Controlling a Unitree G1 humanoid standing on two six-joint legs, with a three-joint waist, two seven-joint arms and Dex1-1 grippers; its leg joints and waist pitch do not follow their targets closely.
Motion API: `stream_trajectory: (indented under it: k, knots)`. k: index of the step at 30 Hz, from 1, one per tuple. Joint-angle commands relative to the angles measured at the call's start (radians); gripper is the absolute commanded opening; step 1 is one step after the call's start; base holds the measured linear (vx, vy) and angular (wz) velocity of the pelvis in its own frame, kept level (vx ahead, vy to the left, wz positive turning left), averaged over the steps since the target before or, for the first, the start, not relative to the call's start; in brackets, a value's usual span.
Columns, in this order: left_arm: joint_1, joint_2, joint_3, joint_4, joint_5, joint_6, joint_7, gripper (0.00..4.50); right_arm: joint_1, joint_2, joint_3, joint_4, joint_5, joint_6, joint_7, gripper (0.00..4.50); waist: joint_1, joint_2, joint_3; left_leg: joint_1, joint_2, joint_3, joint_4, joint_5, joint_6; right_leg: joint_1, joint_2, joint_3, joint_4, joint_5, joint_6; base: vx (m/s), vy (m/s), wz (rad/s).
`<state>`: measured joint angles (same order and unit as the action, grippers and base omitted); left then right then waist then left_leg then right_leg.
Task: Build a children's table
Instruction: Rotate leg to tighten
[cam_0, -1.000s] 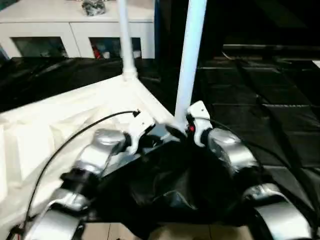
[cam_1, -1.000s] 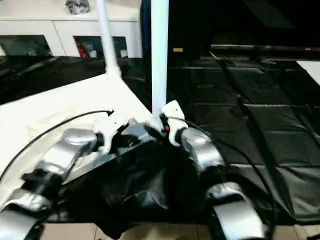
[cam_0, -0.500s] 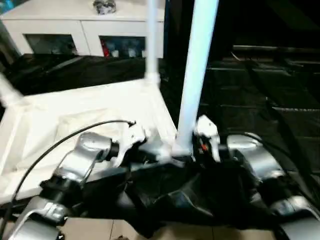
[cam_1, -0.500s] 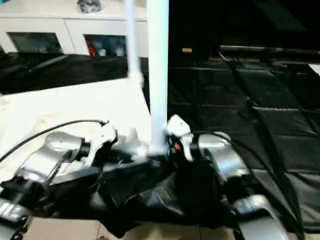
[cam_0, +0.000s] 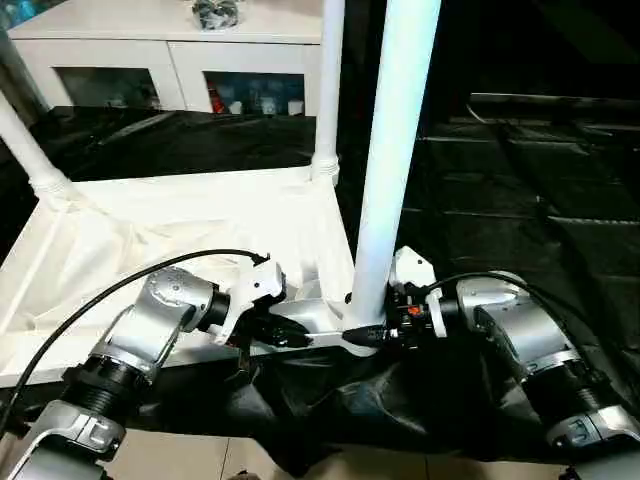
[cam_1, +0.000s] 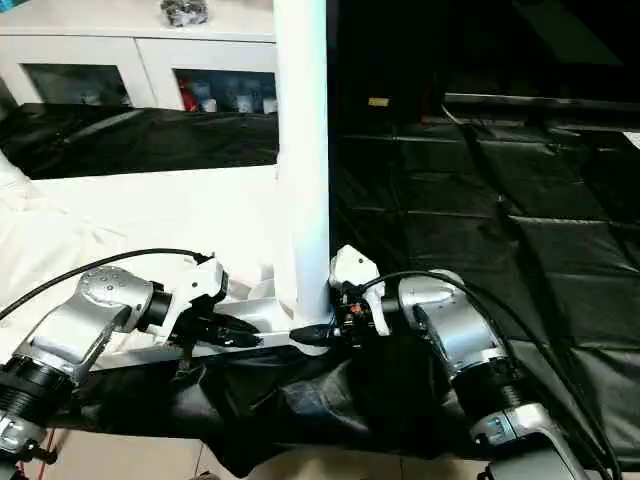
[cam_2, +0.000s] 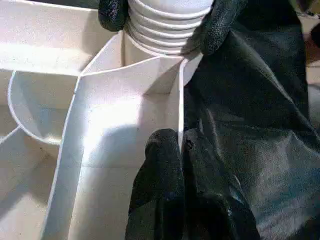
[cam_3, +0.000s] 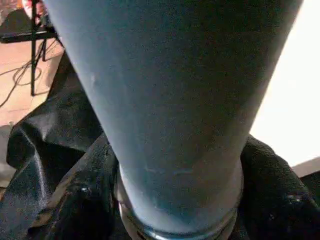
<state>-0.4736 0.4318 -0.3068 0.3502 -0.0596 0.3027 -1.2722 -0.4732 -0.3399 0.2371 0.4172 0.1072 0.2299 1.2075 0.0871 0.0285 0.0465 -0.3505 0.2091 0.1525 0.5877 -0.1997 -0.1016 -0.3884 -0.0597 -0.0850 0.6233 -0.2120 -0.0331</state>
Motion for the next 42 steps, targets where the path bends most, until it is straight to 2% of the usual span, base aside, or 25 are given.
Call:
stream_trajectory:
  k: [1, 2, 3, 4, 5, 6, 8, 10, 13, 14, 15, 16, 18, 19, 21, 23, 24, 25, 30, 35, 38, 42]
  knots:
    - [-0.050, -0.086, -0.004, 0.016, 0.004, 0.013, 0.107, 0.00, -0.020, 0.082, 0.017, 0.027, -0.006, 0.013, -0.107, 2.74, -0.012, 0.000, -0.052, 0.000, 0.020, 0.010, -0.064, -0.140, 0.051, 0.047, -0.074, 0.057, -0.089, -0.173, -0.204, 0.000, 0.000, 0.00]
    - [-0.052, -0.090, -0.003, 0.020, 0.006, 0.014, 0.115, 0.00, -0.021, 0.086, 0.015, 0.033, -0.009, 0.011, -0.118, 2.74, -0.011, -0.001, -0.052, 0.004, 0.019, 0.008, -0.065, -0.155, 0.043, 0.049, -0.077, 0.056, -0.093, -0.208, -0.197, 0.000, 0.000, 0.00]
    - [-0.085, -0.134, 0.016, 0.072, 0.031, 0.029, 0.220, 0.00, -0.043, 0.137, -0.013, 0.112, -0.044, -0.005, -0.270, 2.72, -0.013, -0.008, -0.053, -0.002, 0.018, 0.007, -0.066, -0.148, 0.036, 0.054, -0.077, 0.057, -0.091, -0.231, -0.181, 0.000, 0.000, 0.00]
    - [-0.093, -0.145, 0.021, 0.085, 0.036, 0.034, 0.247, 0.00, -0.050, 0.149, -0.019, 0.134, -0.053, -0.007, -0.311, 2.72, -0.016, -0.004, -0.050, 0.002, 0.016, 0.007, -0.067, -0.164, 0.022, 0.048, -0.077, 0.057, -0.096, -0.272, -0.172, 0.000, 0.000, 0.00]
    - [-0.106, -0.166, 0.032, 0.103, 0.040, 0.043, 0.286, 0.00, -0.060, 0.168, -0.031, 0.164, -0.062, -0.008, -0.366, 2.71, -0.019, -0.006, -0.052, 0.002, 0.015, 0.006, -0.067, -0.164, 0.018, 0.051, -0.077, 0.056, -0.096, -0.282, -0.166, 0.000, 0.000, 0.00]
    - [-0.139, -0.215, 0.057, 0.147, 0.046, 0.069, 0.378, 0.00, -0.088, 0.218, -0.072, 0.234, -0.059, 0.004, -0.495, 2.71, -0.024, -0.004, -0.053, 0.002, 0.015, 0.006, -0.067, -0.157, 0.013, 0.050, -0.077, 0.057, -0.096, -0.281, -0.164, 0.000, 0.000, 0.00]
    - [-0.160, -0.243, 0.064, 0.173, 0.054, 0.076, 0.427, 0.00, -0.107, 0.253, -0.099, 0.276, -0.054, 0.016, -0.575, 2.70, -0.031, -0.005, -0.056, -0.001, 0.014, 0.004, -0.066, -0.142, 0.012, 0.054, -0.076, 0.057, -0.093, -0.245, -0.170, 0.000, 0.000, 0.00]
    - [-0.184, -0.276, 0.069, 0.204, 0.068, 0.074, 0.485, 0.00, -0.139, 0.298, -0.134, 0.338, -0.058, 0.024, -0.698, 2.70, -0.037, -0.003, -0.061, -0.006, 0.012, 0.004, -0.062, -0.104, 0.024, 0.056, -0.074, 0.058, -0.086, -0.160, -0.186, 0.000, 0.000, 0.00]
    - [-0.194, -0.296, 0.062, 0.218, 0.076, 0.066, 0.491, 0.00, -0.163, 0.331, -0.128, 0.384, -0.080, -0.028, -0.749, 2.70, -0.037, -0.002, -0.063, -0.009, 0.010, 0.006, -0.059, -0.075, 0.042, 0.060, -0.076, 0.059, -0.079, -0.092, -0.203, 0.000, 0.000, 0.00]
    - [-0.196, -0.300, 0.059, 0.222, 0.081, 0.062, 0.488, 0.00, -0.169, 0.340, -0.125, 0.394, -0.085, -0.051, -0.742, 2.70, -0.037, -0.002, -0.063, -0.010, 0.011, 0.006, -0.060, -0.073, 0.046, 0.060, -0.076, 0.058, -0.080, -0.083, -0.204, 0.000, 0.000, 0.00]
    - [-0.189, -0.298, 0.045, 0.213, 0.084, 0.060, 0.463, 0.00, -0.179, 0.351, -0.133, 0.404, -0.079, -0.063, -0.727, 3.26, -0.038, -0.002, -0.063, -0.009, 0.012, 0.007, -0.060, -0.078, 0.053, 0.060, -0.076, 0.058, -0.079, -0.077, -0.209, 0.000, 0.000, 0.00]
    - [-0.188, -0.298, 0.043, 0.212, 0.085, 0.060, 0.459, 0.00, -0.181, 0.353, -0.135, 0.407, -0.077, -0.065, -0.725, 3.26, -0.039, -0.006, -0.061, -0.010, 0.012, 0.007, -0.060, -0.081, 0.056, 0.061, -0.076, 0.057, -0.080, -0.081, -0.210, 0.000, 0.000, 0.00]
    - [-0.174, -0.287, 0.028, 0.194, 0.080, 0.061, 0.429, 0.00, -0.192, 0.359, -0.146, 0.409, -0.052, -0.056, -0.672, 3.49, -0.042, -0.003, -0.058, -0.008, 0.013, 0.007, -0.062, -0.111, 0.060, 0.059, -0.077, 0.057, -0.085, -0.126, -0.210, 0.000, 0.000, 0.00]
    - [-0.166, -0.278, 0.023, 0.185, 0.077, 0.062, 0.415, 0.00, -0.194, 0.355, -0.141, 0.407, -0.055, -0.062, -0.657, 3.62, -0.043, -0.008, -0.058, -0.009, 0.014, 0.007, -0.063, -0.117, 0.060, 0.060, -0.076, 0.058, -0.086, -0.137, -0.207, 0.000, 0.000, 0.00]
    - [-0.150, -0.258, 0.011, 0.167, 0.069, 0.046, 0.372, 0.00, -0.196, 0.340, -0.125, 0.405, -0.067, -0.092, -0.628, 3.75, -0.046, -0.007, -0.058, -0.009, 0.015, 0.006, -0.064, -0.114, 0.062, 0.060, -0.078, 0.058, -0.083, -0.136, -0.208, 0.000, 0.000, 0.00]
    - [-0.142, -0.249, 0.008, 0.155, 0.064, 0.046, 0.353, 0.00, -0.196, 0.330, -0.117, 0.402, -0.070, -0.105, -0.611, 3.75, -0.050, -0.006, -0.061, -0.013, 0.015, 0.005, -0.062, -0.093, 0.070, 0.063, -0.078, 0.058, -0.078, -0.095, -0.217, 0.000, 0.000, 0.00]
    - [-0.131, -0.234, 0.002, 0.140, 0.056, 0.039, 0.322, 0.00, -0.191, 0.311, -0.104, 0.390, -0.073, -0.122, -0.572, 3.75, -0.051, -0.009, -0.062, -0.013, 0.016, 0.005, -0.061, -0.079, 0.076, 0.063, -0.079, 0.058, -0.075, -0.069, -0.225, 0.000, 0.000, 0.00]
    - [-0.122, -0.222, 0.000, 0.126, 0.050, 0.042, 0.294, 0.00, -0.187, 0.295, -0.094, 0.381, -0.072, -0.135, -0.526, 3.75, -0.049, -0.007, -0.065, -0.013, 0.016, 0.005, -0.058, -0.064, 0.085, 0.065, -0.078, 0.057, -0.071, -0.039, -0.235, 0.000, 0.000, 0.00]
    - [-0.097, -0.163, -0.007, 0.090, 0.038, 0.034, 0.195, 0.00, -0.153, 0.207, -0.053, 0.312, -0.074, -0.192, -0.339, 3.75, -0.047, -0.007, -0.062, -0.013, 0.018, 0.009, -0.056, -0.068, 0.113, 0.061, -0.076, 0.058, -0.069, -0.008, -0.248, 0.000, 0.000, 0.00]
    - [-0.065, -0.097, -0.017, 0.027, -0.002, 0.009, 0.058, 0.00, -0.113, 0.110, -0.034, 0.212, -0.029, -0.174, -0.133, 3.75, -0.038, -0.008, -0.062, -0.012, 0.022, 0.009, -0.055, -0.078, 0.119, 0.061, -0.076, 0.057, -0.069, -0.027, -0.246, 0.000, 0.000, 0.00]
    - [-0.048, -0.070, -0.024, -0.009, -0.027, 0.008, -0.005, 0.00, -0.096, 0.078, -0.026, 0.170, -0.005, -0.155, -0.067, 3.61, -0.030, -0.008, -0.064, -0.013, 0.023, 0.011, -0.052, -0.061, 0.126, 0.058, -0.074, 0.058, -0.064, 0.001, -0.249, 0.000, 0.000, 0.00]
    - [-0.033, -0.020, -0.039, -0.048, -0.043, 0.034, -0.085, 0.00, -0.068, 0.033, -0.010, 0.105, 0.016, -0.117, 0.021, 3.40, -0.020, -0.002, -0.061, -0.008, 0.023, 0.011, -0.055, -0.088, 0.110, 0.054, -0.074, 0.057, -0.069, -0.049, -0.242, 0.000, 0.000, 0.00]
